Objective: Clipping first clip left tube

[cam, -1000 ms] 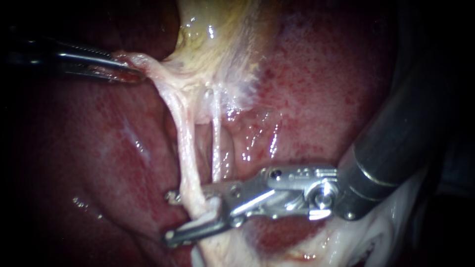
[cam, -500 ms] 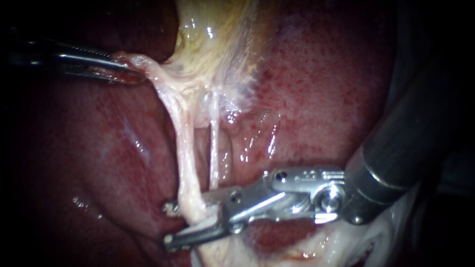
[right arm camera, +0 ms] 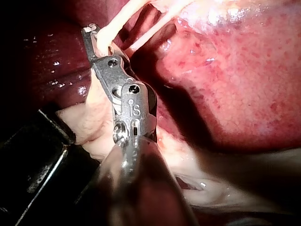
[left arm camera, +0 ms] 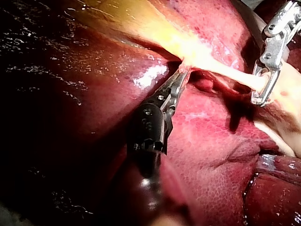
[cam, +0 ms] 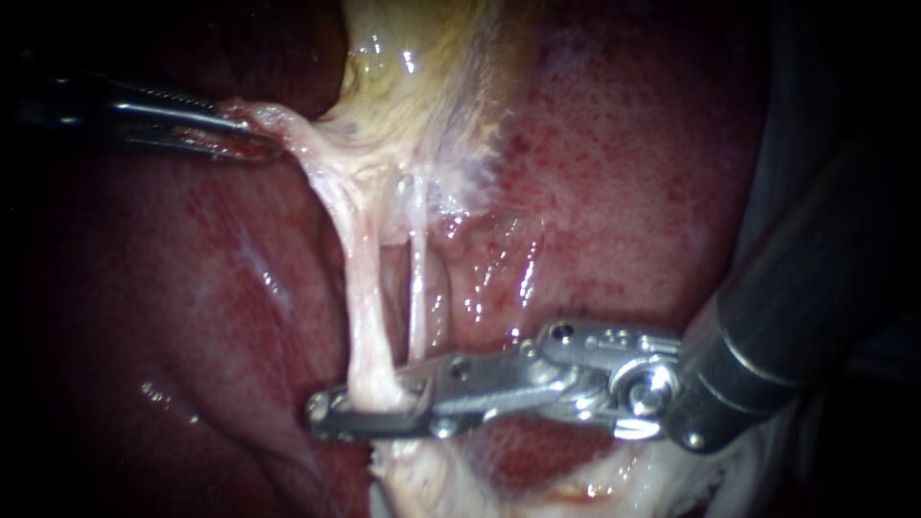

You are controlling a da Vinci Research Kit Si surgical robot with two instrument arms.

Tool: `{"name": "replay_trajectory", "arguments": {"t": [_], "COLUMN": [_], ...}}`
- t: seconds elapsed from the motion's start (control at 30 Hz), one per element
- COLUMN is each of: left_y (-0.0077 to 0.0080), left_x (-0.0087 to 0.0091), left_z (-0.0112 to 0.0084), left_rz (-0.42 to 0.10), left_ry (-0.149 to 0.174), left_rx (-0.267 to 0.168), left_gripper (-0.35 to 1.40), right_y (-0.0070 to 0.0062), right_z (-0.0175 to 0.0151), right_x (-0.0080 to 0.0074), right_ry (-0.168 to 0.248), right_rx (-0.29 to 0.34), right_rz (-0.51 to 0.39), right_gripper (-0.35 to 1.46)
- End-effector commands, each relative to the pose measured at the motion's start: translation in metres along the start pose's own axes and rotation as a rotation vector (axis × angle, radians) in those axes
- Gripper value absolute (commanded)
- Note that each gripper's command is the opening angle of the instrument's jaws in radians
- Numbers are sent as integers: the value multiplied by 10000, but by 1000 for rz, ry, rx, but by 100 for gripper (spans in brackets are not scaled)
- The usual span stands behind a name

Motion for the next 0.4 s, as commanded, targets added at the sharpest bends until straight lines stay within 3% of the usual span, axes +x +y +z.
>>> {"name": "replay_trajectory", "arguments": {"t": [0.03,0.4], "left_y": [0,-1], "left_x": [0,1], "left_z": [0,2], "left_rz": [0,-1], "left_ry": [0,0], "left_rx": [0,1], "left_gripper": [-35,-35], "right_y": [0,2], "right_z": [-1,-2], "right_x": [-1,-4], "right_ry": [-1,-4], "right_rx": [3,7], "right_rz": [1,5], "right_gripper": [-35,-35]}}
